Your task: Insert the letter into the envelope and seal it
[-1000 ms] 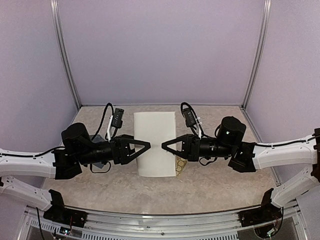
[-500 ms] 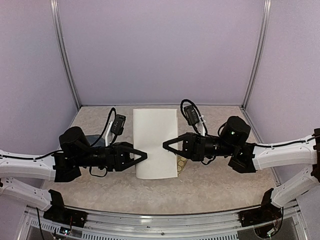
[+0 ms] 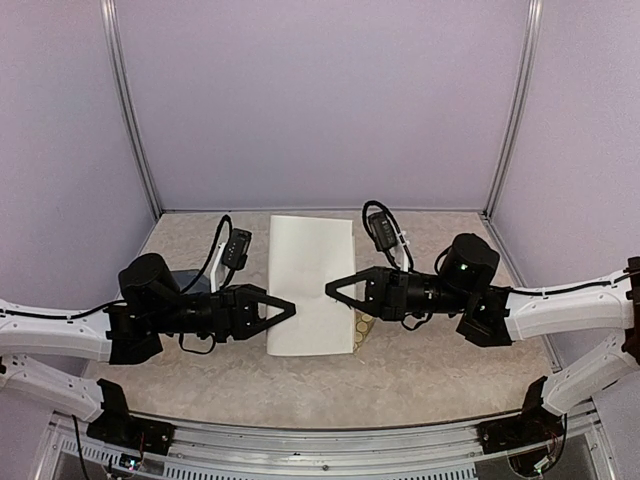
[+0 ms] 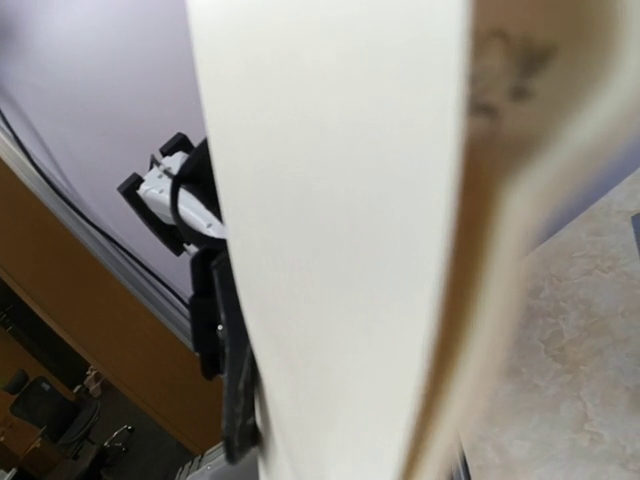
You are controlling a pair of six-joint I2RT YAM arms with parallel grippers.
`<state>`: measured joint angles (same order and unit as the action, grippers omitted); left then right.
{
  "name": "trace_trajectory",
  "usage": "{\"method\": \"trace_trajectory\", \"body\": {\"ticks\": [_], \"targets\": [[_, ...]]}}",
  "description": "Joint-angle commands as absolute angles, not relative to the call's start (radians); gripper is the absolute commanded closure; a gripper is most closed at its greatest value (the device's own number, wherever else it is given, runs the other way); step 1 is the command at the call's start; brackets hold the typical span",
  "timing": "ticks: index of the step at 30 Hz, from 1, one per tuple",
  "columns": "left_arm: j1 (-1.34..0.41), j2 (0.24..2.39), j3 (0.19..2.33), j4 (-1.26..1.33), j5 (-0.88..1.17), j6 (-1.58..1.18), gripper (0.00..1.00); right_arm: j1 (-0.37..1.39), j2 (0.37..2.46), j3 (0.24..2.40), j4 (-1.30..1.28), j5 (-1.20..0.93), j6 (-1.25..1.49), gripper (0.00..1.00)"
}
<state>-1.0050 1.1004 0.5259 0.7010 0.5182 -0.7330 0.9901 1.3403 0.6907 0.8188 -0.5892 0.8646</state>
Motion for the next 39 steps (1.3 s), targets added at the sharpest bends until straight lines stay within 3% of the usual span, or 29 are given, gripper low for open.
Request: {"method": "trace_trajectory", "body": {"ticks": [1, 7, 12, 13, 14, 15, 19, 21, 23, 25, 26, 29, 30, 31, 32, 35, 37, 38, 39], "targets": [[-1.009, 1.098, 0.534, 0.675, 0.498, -0.727, 0.82, 0.982, 1.328, 0.687, 0.796, -0.574, 0.859, 1.0], [-1.009, 1.112, 0.549, 0.636, 0.467, -0.718, 1.0, 0.982, 1.334, 0.688, 0.787, -0.57, 0.855, 1.0], [-1.009, 1.114, 0.549, 0.607, 0.44, -0.713, 1.0, 0.98, 1.324, 0.679, 0.777, -0.537, 0.854, 1.0], [-1.009, 1.111, 0.55, 0.6, 0.439, -0.713, 0.91, 0.978, 1.32, 0.676, 0.775, -0.533, 0.855, 1.0], [-1.008, 1.106, 0.548, 0.591, 0.437, -0.713, 0.72, 0.975, 1.317, 0.673, 0.776, -0.531, 0.857, 1.0], [-1.009, 1.101, 0.543, 0.583, 0.434, -0.715, 0.6, 0.972, 1.315, 0.67, 0.775, -0.528, 0.858, 1.0], [-1.009, 1.071, 0.511, 0.571, 0.432, -0.727, 0.5, 0.96, 1.304, 0.656, 0.785, -0.523, 0.867, 1.0], [-1.009, 1.056, 0.495, 0.57, 0.435, -0.736, 0.53, 0.956, 1.302, 0.651, 0.789, -0.522, 0.872, 1.0], [-1.009, 1.048, 0.484, 0.567, 0.435, -0.74, 0.66, 0.953, 1.302, 0.648, 0.792, -0.52, 0.875, 1.0], [-1.009, 1.041, 0.476, 0.567, 0.439, -0.741, 0.92, 0.951, 1.302, 0.645, 0.797, -0.519, 0.88, 1.0], [-1.009, 1.038, 0.475, 0.564, 0.441, -0.74, 1.0, 0.95, 1.302, 0.643, 0.799, -0.517, 0.884, 1.0], [-1.01, 1.031, 0.469, 0.561, 0.445, -0.736, 1.0, 0.945, 1.301, 0.635, 0.814, -0.516, 0.894, 1.0], [-1.011, 1.03, 0.469, 0.553, 0.446, -0.736, 0.97, 0.943, 1.3, 0.634, 0.816, -0.516, 0.897, 1.0], [-1.011, 1.027, 0.468, 0.546, 0.446, -0.738, 0.69, 0.943, 1.299, 0.634, 0.819, -0.515, 0.897, 1.0], [-1.011, 1.026, 0.467, 0.54, 0.448, -0.74, 0.53, 0.942, 1.297, 0.634, 0.818, -0.514, 0.897, 1.0], [-1.01, 1.023, 0.452, 0.532, 0.464, -0.748, 0.48, 0.94, 1.295, 0.632, 0.817, -0.513, 0.897, 1.0], [-1.011, 1.018, 0.441, 0.528, 0.464, -0.753, 0.59, 0.939, 1.293, 0.633, 0.815, -0.511, 0.897, 1.0], [-1.011, 1.012, 0.436, 0.528, 0.465, -0.756, 0.72, 0.94, 1.293, 0.633, 0.815, -0.51, 0.897, 1.0], [-1.011, 1.008, 0.431, 0.527, 0.467, -0.756, 0.91, 0.938, 1.293, 0.634, 0.814, -0.509, 0.899, 1.0]]}}
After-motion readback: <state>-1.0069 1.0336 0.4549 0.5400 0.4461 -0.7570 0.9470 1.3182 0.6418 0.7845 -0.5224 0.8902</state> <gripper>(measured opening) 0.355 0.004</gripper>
